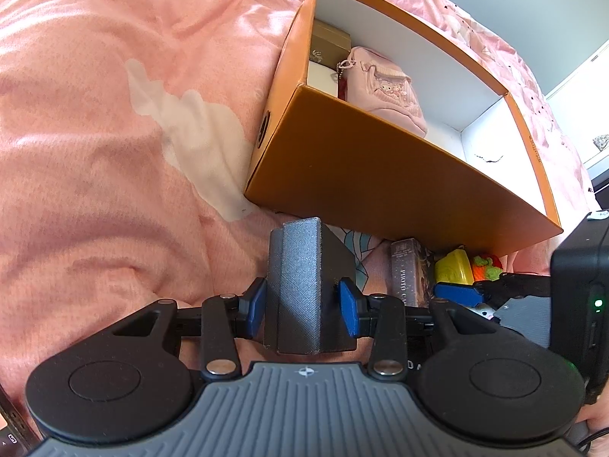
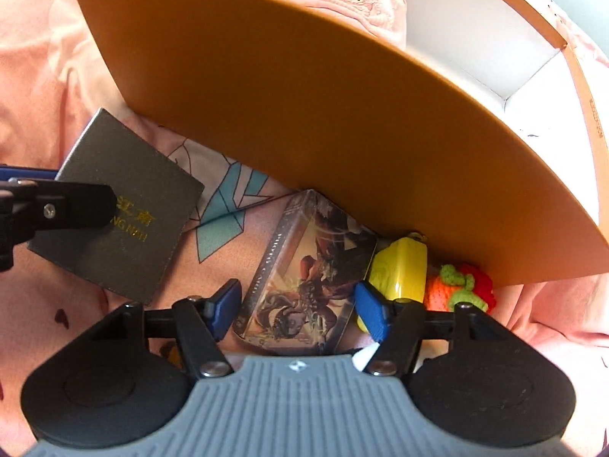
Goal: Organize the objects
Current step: 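Grasp the PHOTO CARD box with the right tool while the left tool holds the black box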
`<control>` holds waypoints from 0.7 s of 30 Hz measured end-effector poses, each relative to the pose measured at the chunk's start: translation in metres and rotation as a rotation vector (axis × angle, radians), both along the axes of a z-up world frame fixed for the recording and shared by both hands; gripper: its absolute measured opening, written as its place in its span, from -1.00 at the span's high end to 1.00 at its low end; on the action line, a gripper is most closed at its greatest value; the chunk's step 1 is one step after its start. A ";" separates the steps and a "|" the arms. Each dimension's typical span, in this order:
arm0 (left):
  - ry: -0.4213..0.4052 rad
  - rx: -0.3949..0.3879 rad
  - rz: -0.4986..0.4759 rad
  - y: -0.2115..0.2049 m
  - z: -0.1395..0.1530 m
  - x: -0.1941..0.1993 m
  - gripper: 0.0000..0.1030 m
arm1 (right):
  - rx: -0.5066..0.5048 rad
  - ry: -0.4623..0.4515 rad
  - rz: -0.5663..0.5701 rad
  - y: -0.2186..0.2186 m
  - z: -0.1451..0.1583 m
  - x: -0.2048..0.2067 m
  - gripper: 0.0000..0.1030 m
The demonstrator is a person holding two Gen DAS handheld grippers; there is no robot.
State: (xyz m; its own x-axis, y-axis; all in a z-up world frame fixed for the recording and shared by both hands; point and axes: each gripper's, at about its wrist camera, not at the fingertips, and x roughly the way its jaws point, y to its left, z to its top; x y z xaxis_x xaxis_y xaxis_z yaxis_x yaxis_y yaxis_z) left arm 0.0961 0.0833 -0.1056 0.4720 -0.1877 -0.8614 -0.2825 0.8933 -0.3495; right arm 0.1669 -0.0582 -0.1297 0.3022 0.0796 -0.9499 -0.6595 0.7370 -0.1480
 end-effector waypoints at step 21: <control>-0.002 -0.008 -0.001 0.000 0.000 -0.001 0.11 | 0.297 0.112 -0.026 -0.031 0.065 -0.003 0.49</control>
